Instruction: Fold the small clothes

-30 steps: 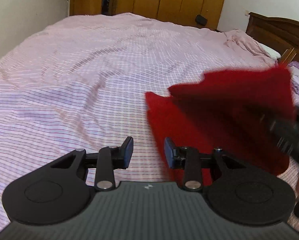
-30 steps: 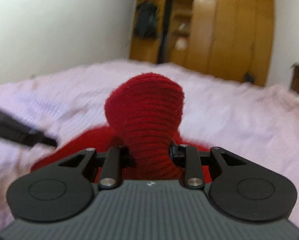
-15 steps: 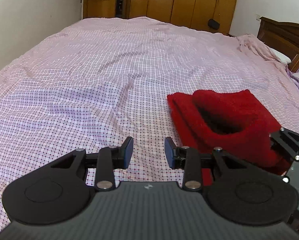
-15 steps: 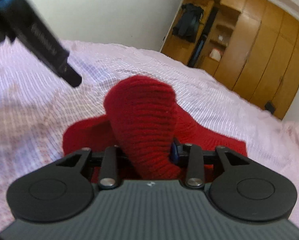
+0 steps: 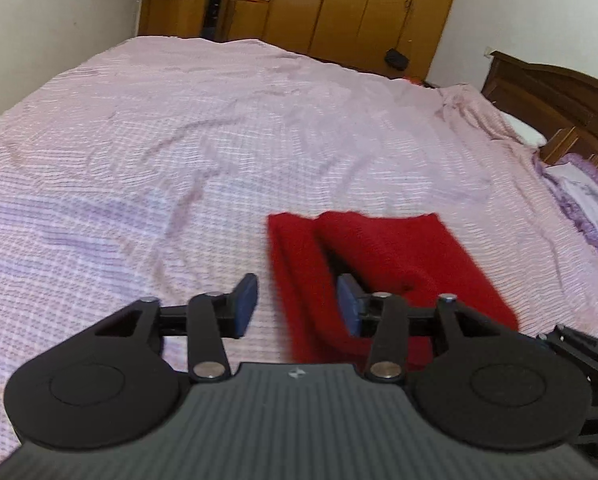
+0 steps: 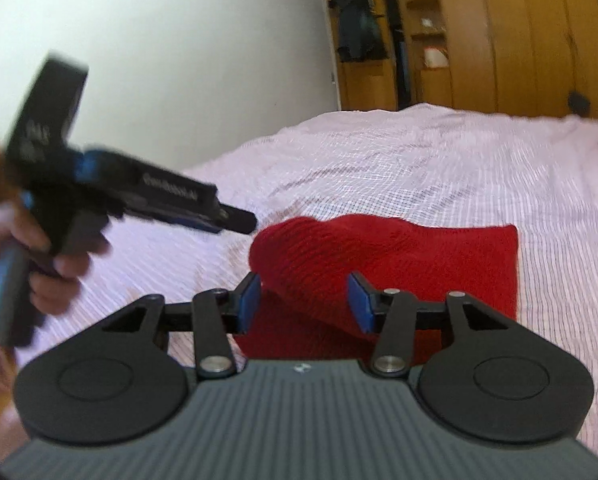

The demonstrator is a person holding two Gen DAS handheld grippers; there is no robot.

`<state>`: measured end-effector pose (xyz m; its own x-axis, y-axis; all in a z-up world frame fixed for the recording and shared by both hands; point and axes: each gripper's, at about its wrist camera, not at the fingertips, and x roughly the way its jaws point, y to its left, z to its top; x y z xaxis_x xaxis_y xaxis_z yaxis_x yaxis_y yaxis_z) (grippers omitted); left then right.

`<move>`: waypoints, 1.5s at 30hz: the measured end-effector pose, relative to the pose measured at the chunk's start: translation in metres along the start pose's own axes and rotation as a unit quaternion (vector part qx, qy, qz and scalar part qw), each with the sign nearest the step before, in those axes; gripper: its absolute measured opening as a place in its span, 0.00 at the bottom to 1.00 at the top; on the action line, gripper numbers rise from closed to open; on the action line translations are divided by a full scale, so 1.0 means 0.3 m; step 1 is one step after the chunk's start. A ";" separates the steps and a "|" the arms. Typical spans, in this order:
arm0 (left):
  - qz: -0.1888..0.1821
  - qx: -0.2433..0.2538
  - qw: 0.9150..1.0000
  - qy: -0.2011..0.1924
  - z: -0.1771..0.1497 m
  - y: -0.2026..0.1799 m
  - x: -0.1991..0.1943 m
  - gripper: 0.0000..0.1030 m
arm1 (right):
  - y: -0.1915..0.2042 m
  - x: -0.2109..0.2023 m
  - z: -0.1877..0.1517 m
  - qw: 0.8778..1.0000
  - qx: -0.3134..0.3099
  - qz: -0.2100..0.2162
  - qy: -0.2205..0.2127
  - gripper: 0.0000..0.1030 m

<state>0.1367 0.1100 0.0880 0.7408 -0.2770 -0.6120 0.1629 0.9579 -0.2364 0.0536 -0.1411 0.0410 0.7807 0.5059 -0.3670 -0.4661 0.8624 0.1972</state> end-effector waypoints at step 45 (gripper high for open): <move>-0.039 -0.101 0.994 0.004 -0.115 0.101 0.171 0.64 | -0.261 0.192 -0.006 0.983 0.176 -0.053 0.022 0.67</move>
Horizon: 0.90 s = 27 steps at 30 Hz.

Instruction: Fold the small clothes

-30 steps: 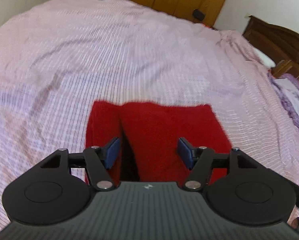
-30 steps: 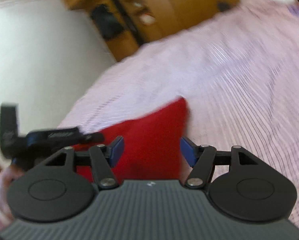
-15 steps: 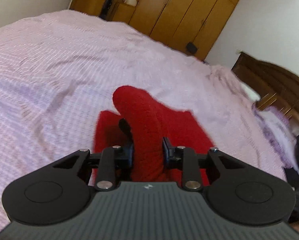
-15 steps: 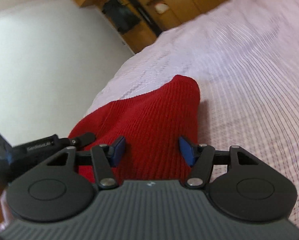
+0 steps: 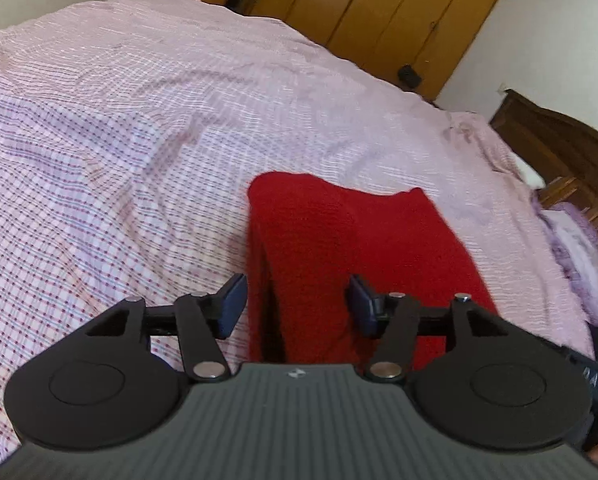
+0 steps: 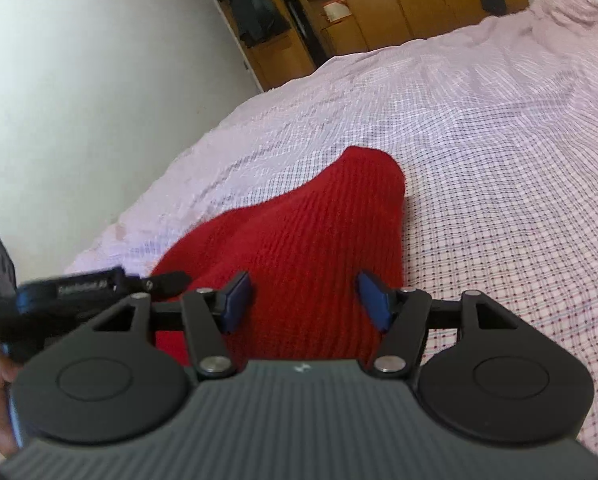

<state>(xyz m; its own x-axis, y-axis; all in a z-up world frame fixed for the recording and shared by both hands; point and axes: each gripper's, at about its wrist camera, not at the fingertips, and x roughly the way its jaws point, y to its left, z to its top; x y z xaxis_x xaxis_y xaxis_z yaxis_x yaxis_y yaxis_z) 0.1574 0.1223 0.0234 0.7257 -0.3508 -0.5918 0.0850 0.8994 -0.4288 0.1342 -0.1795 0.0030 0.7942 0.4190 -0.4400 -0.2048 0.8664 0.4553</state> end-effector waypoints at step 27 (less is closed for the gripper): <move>-0.162 -0.139 0.973 0.093 -0.048 0.088 0.091 0.66 | -0.262 0.127 0.032 0.958 0.208 0.169 0.098 0.67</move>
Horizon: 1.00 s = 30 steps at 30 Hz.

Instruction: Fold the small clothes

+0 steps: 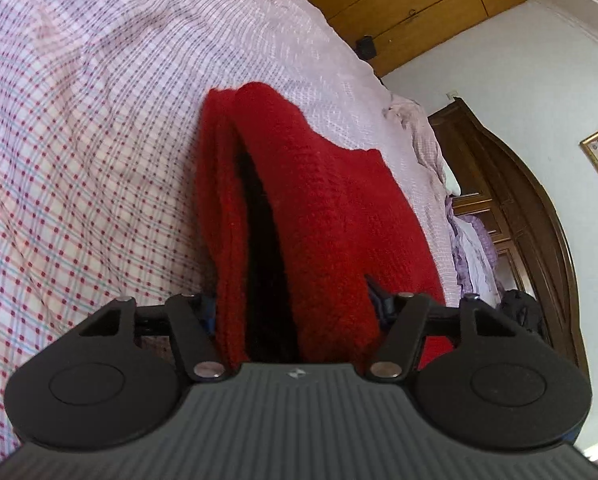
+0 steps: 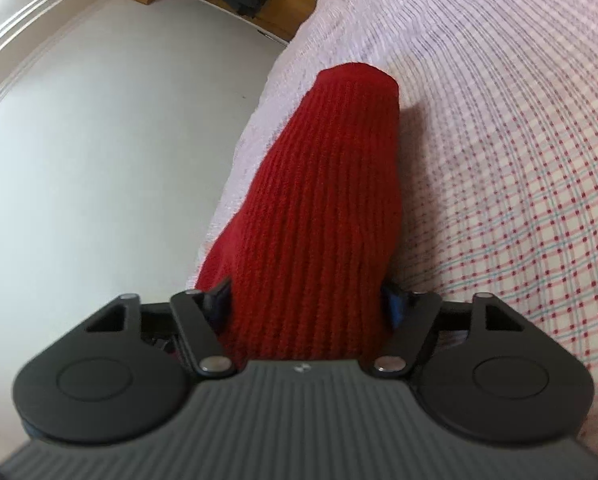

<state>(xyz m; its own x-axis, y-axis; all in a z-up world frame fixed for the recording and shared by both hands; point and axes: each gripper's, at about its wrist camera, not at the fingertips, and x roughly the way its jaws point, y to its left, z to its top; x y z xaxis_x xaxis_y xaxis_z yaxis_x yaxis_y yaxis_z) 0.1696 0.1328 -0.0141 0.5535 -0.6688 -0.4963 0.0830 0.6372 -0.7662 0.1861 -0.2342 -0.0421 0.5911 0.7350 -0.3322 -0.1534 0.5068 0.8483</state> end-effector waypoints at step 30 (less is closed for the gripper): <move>-0.025 0.062 0.997 -0.040 -0.192 -0.378 -0.337 0.66 | 0.322 -0.387 -0.117 0.997 -0.052 0.040 -0.049 0.65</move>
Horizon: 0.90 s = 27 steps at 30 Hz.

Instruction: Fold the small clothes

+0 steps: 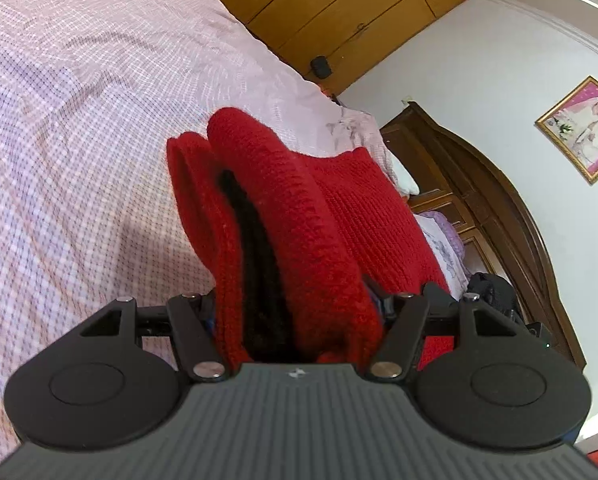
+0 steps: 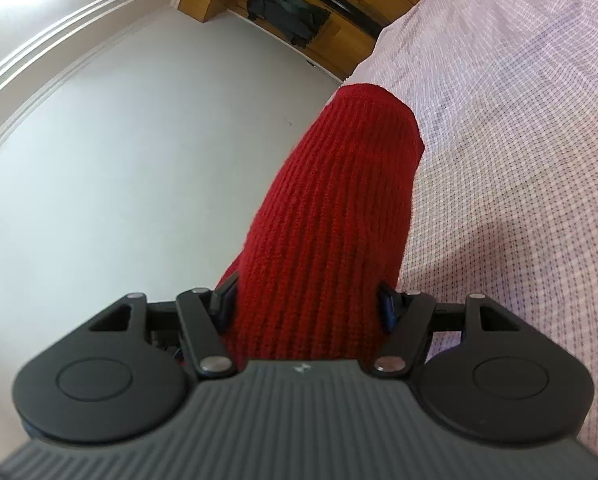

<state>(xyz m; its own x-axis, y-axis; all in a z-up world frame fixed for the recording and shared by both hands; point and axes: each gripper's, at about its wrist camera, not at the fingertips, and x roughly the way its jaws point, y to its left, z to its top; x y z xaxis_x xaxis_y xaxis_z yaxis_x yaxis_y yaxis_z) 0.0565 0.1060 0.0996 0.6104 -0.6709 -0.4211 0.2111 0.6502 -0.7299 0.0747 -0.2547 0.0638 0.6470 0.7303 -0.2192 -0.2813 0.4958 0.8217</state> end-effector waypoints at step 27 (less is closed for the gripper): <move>0.108 0.085 0.988 0.066 -0.354 0.050 0.034 0.66 | -0.118 -0.150 -0.245 0.981 -0.082 -0.171 0.030 0.69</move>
<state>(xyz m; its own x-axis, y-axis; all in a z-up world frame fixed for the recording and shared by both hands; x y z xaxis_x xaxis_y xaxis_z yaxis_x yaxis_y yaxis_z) -0.0152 0.0711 0.0272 0.5523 -0.5436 -0.6320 0.2193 0.8262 -0.5189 0.0036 -0.2706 0.0060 0.6818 0.5317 -0.5024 -0.1680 0.7823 0.5999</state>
